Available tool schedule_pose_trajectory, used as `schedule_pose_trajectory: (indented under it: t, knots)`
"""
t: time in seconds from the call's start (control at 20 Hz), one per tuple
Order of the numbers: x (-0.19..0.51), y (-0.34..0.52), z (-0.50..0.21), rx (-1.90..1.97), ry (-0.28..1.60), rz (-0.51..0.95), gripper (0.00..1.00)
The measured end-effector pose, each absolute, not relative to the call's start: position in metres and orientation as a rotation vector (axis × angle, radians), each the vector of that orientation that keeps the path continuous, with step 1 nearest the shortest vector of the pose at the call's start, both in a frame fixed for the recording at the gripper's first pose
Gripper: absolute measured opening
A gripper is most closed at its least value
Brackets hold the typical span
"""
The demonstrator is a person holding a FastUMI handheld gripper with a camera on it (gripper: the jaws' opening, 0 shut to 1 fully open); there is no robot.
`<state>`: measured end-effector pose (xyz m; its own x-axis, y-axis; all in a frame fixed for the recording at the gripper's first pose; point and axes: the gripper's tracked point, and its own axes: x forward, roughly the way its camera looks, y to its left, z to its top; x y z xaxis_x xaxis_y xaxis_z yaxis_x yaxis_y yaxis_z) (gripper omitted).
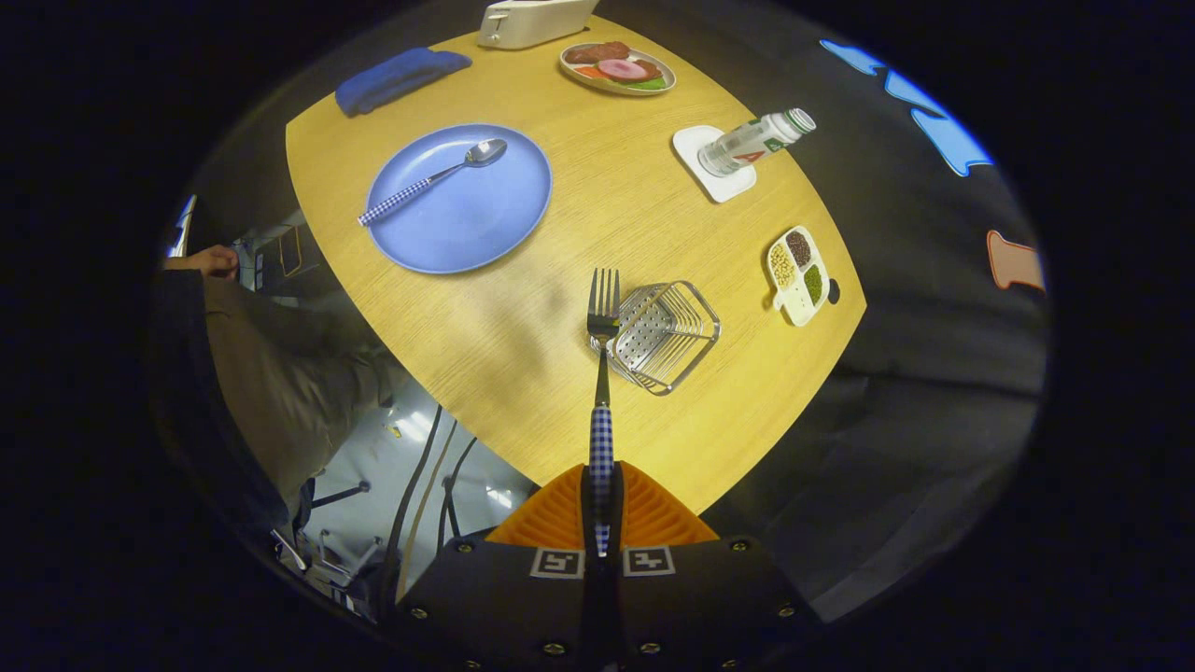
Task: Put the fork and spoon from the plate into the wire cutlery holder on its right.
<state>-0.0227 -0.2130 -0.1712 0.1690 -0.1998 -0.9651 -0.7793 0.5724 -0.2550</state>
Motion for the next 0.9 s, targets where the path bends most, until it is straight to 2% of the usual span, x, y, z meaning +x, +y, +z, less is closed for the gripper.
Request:
schedule_pose_trajectory:
  t: [0.6, 0.9]
  knots:
    - [0.009, -0.259, -0.15, -0.9, 1.449, 0.422, 0.01]
    - [0.014, -0.267, -0.161, -0.907, 1.519, 0.44, 0.01]
